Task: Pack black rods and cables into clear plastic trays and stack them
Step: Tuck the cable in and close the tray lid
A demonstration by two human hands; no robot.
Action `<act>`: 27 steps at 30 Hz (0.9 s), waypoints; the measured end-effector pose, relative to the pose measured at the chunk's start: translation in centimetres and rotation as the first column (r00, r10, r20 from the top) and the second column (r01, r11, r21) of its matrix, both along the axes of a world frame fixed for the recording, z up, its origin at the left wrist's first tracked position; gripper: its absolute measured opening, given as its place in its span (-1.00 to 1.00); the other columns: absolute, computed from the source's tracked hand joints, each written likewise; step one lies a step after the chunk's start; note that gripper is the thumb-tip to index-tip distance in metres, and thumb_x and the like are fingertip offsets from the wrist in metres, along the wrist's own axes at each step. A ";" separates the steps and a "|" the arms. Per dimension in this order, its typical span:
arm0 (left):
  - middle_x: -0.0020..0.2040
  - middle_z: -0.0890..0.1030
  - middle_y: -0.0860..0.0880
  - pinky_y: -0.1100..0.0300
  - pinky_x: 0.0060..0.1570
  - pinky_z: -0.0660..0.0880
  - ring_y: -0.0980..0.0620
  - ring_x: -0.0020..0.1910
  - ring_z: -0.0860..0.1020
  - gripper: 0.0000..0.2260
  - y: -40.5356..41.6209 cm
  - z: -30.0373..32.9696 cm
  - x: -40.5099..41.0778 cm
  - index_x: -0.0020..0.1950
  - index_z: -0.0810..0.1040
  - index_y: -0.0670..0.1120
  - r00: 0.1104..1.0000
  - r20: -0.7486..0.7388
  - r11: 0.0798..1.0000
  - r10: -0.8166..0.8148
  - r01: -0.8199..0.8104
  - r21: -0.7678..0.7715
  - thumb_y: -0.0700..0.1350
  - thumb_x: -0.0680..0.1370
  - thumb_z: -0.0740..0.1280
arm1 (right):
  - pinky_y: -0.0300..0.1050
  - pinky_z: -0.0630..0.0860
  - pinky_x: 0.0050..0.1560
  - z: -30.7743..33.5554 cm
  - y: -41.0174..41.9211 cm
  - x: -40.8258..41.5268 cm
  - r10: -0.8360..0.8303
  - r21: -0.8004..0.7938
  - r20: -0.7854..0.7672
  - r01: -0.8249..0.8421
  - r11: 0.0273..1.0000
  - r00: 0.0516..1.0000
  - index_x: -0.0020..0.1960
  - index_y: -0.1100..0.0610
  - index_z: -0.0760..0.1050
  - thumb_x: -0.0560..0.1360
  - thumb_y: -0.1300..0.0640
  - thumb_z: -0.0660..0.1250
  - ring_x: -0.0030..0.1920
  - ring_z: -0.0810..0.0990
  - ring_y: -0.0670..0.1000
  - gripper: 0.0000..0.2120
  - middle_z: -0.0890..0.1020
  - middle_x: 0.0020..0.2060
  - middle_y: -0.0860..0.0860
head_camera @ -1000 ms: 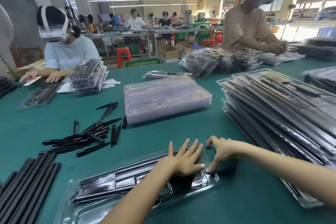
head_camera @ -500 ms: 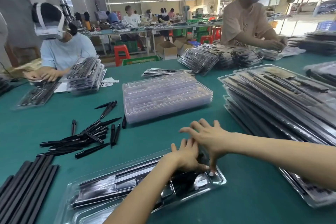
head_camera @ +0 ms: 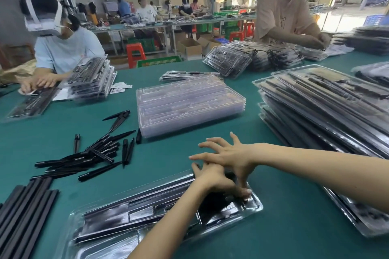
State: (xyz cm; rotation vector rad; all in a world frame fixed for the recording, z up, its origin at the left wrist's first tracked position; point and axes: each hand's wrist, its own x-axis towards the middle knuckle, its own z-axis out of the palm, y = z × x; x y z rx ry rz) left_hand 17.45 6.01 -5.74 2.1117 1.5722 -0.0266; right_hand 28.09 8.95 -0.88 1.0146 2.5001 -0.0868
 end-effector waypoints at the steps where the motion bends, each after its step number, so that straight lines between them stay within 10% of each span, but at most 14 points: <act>1: 0.54 -0.06 0.04 -0.18 0.44 -0.16 -0.01 0.53 -0.17 -0.07 0.1 -0.1 0.1 0.52 0.10 0.19 1.000 -0.004 1.000 0.012 -0.012 0.009 0.29 0.27 0.50 | 0.63 -0.11 0.24 -0.1 0.1 0.1 -0.008 -0.009 -0.006 0.008 1.000 1.000 0.47 -0.34 -0.27 0.10 -0.01 0.65 0.51 -0.29 0.02 0.32 -0.18 0.51 -0.09; 15: 0.53 -0.07 0.05 -0.30 0.41 -0.06 -0.04 0.52 -0.11 0.09 1.1 -1.7 1.1 0.51 -0.16 0.22 0.995 -0.019 0.995 0.100 -0.100 0.025 0.22 0.22 0.52 | 0.60 -0.12 0.26 -1.6 0.4 0.7 -0.163 -0.103 -0.085 0.154 0.983 0.983 0.44 -0.36 -0.24 0.07 0.13 0.66 0.49 -0.25 -0.03 0.34 -0.11 0.48 -0.10; 22: 0.45 0.15 0.00 -0.02 0.46 0.13 -0.02 0.46 0.20 -0.09 -0.4 0.6 -3.1 0.55 0.08 0.02 0.942 0.331 0.998 0.055 -0.066 0.022 0.23 0.35 0.48 | 0.53 -0.13 0.32 -0.4 -0.6 2.1 -0.274 -0.083 -0.119 0.266 0.960 0.954 0.45 -0.33 -0.36 0.06 -0.14 0.65 0.50 -0.17 0.02 0.38 -0.12 0.51 -0.07; 25: 0.39 0.23 0.04 0.01 0.42 0.21 0.03 0.39 0.29 -0.24 -0.8 2.2 -8.7 0.48 0.23 -0.02 0.967 0.224 0.979 0.124 -0.155 0.129 0.27 0.41 0.40 | 0.32 -0.03 0.45 0.6 -1.8 4.1 -0.408 -0.161 -0.290 0.376 0.913 0.866 0.52 -0.22 -0.20 0.28 -0.19 0.53 0.51 -0.03 0.03 0.10 0.00 0.52 -0.05; 27: 0.36 0.30 0.02 0.07 0.40 0.23 0.07 0.34 0.32 -0.30 -1.5 2.9 -13.4 0.45 0.28 -0.01 0.982 0.110 0.974 0.153 -0.168 0.151 0.28 0.42 0.37 | -0.03 0.19 0.42 0.7 -3.0 5.2 -0.523 -0.309 -0.601 0.428 0.849 0.604 0.51 -0.11 0.10 0.44 -0.10 0.42 0.43 0.24 0.01 -0.24 0.26 0.45 0.01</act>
